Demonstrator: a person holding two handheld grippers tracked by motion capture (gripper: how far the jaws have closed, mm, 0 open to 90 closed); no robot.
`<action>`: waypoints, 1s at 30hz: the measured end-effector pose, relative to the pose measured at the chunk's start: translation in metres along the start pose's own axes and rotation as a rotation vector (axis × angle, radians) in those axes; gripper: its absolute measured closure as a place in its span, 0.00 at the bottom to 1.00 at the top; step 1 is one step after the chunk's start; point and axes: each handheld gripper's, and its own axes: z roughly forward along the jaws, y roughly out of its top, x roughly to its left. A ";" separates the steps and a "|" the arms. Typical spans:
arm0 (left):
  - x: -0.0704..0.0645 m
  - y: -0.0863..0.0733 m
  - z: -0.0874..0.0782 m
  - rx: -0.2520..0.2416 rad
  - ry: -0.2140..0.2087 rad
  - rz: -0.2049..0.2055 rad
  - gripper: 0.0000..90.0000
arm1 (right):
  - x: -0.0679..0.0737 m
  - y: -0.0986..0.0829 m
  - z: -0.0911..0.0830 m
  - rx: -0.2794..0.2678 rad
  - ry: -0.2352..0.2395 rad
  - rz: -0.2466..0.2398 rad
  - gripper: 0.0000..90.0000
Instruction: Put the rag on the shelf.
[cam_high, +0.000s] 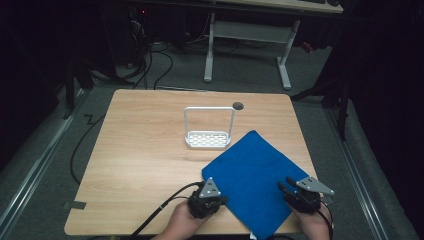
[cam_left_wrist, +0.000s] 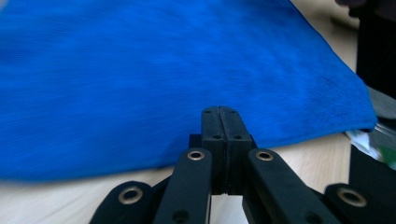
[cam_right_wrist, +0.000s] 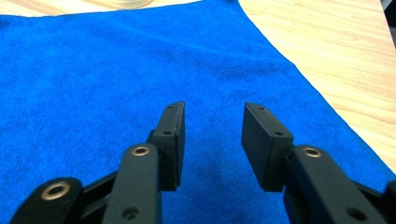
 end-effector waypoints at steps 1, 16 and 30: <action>-0.003 0.001 0.006 0.015 -0.002 0.016 1.00 | 0.000 -0.001 -0.001 0.002 0.002 0.005 0.69; 0.008 -0.011 -0.014 0.076 0.013 -0.004 1.00 | -0.001 -0.001 -0.006 -0.010 0.016 0.005 0.72; 0.060 -0.052 -0.083 0.045 0.223 -0.188 0.99 | 0.021 0.032 0.041 0.006 0.135 -0.069 0.86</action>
